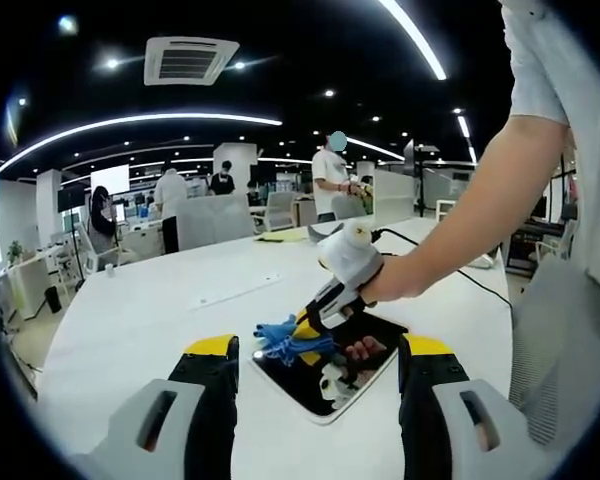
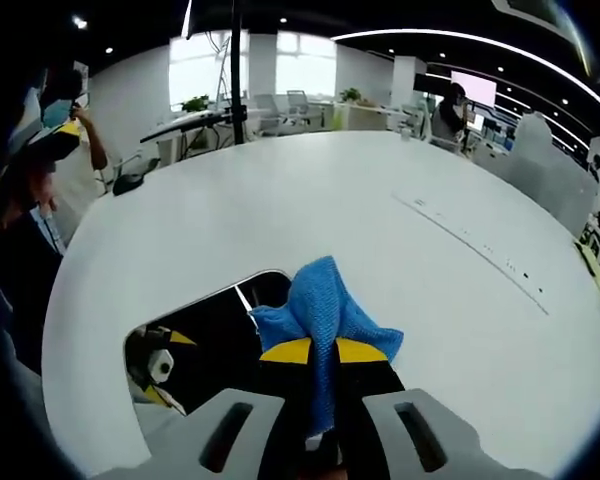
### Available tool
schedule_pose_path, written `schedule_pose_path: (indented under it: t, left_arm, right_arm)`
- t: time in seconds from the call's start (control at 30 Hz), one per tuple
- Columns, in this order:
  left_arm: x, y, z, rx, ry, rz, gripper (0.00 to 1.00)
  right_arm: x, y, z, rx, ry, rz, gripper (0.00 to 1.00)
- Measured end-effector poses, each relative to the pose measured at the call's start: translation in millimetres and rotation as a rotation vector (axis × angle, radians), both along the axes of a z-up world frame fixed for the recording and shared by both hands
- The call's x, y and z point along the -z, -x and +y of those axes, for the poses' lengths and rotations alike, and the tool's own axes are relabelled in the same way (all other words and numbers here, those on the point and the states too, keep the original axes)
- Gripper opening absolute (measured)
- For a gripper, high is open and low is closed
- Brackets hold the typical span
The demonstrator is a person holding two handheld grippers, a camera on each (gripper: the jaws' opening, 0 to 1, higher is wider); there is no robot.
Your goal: Wipe the mirror surface with the cleaning cloth until all visible marks leave the cleaned area.
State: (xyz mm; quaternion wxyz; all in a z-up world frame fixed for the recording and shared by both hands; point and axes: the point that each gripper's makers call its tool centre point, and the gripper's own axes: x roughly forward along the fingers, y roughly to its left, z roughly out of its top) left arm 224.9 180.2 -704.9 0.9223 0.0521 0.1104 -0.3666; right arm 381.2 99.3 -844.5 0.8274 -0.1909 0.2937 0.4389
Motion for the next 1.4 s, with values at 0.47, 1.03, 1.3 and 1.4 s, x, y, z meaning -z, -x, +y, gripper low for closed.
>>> schedule_pose_path:
  t: [0.47,1.03,1.3,1.4]
  left_arm:
    - [1.9,-0.3,-0.1,0.004,-0.001,0.006,0.64]
    - [4.0,0.2,2.6,-0.001,-0.002,0.011,0.64]
    - [5.5,0.5,5.4,-0.007,-0.003,0.014,0.64]
    - [4.8,0.5,5.8,-0.008,-0.003,0.013,0.64]
  right_arm:
    - [0.4,-1.0,6.3,-0.006,-0.013,0.000,0.02]
    - [-0.1,-1.2,19.3,-0.027,-0.022,-0.004,0.02]
    - [0.1,-1.5,25.4,-0.035,-0.028,-0.005,0.02]
    - [-0.2,-1.3,27.6,-0.038,-0.031,-0.006,0.02]
